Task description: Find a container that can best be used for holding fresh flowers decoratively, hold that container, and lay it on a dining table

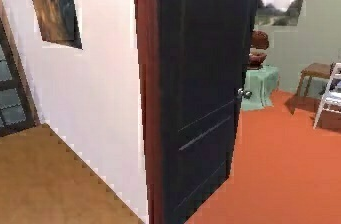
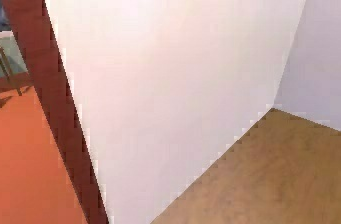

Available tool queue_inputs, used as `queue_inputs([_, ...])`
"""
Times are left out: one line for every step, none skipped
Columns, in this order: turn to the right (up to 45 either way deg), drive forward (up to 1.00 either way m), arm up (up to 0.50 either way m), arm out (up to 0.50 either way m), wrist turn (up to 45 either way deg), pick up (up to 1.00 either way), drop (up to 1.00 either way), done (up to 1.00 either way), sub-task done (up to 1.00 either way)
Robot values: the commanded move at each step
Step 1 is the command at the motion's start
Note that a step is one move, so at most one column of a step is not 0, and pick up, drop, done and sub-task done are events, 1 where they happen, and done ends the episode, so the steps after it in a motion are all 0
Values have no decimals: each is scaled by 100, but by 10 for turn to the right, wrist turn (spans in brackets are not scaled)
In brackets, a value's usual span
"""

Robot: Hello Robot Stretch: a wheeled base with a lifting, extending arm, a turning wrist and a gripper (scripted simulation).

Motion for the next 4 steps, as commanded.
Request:
queue_inputs([120, 0, 0, 0, 0, 0, 0, 0, 0])
queue_inputs([0, 30, 0, 0, 0, 0, 0, 0, 0])
queue_inputs([270, 0, 0, 0, 0, 0, 0, 0, 0])
queue_inputs([30, 0, 0, 0, 0, 0, 0, 0, 0])
